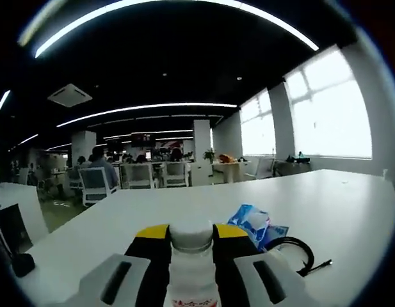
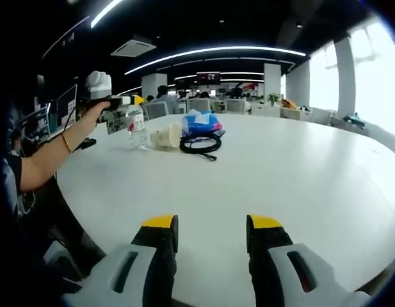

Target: Arrange the tabletop items into an orderly group along one side of the table until the central work area is clear of visible clutter.

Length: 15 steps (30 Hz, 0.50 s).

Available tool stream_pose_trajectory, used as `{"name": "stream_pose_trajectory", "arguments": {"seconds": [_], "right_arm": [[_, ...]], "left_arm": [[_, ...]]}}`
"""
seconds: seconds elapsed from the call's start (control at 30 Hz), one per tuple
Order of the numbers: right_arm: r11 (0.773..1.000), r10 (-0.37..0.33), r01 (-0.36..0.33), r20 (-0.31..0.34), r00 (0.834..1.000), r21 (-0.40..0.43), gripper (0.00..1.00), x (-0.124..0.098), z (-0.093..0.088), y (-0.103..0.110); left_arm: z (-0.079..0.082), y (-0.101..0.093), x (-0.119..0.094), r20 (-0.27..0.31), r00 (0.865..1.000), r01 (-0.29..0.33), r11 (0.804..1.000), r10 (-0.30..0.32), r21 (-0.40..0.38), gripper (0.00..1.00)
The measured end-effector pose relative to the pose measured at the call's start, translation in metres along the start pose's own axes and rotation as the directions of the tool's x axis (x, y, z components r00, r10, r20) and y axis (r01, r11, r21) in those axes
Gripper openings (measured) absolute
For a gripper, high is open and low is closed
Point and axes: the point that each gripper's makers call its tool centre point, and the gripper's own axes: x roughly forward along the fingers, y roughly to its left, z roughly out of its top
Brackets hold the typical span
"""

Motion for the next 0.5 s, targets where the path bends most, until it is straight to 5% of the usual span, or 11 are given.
{"name": "stream_pose_trajectory", "arguments": {"seconds": [0.5], "right_arm": [[1.0,-0.01,0.01,-0.008,1.0,0.002,0.41,-0.001,-0.001,-0.003]], "left_arm": [[0.001,0.016,0.003,-0.046,0.999,-0.008,1.0,0.007,-0.002,0.22]]}}
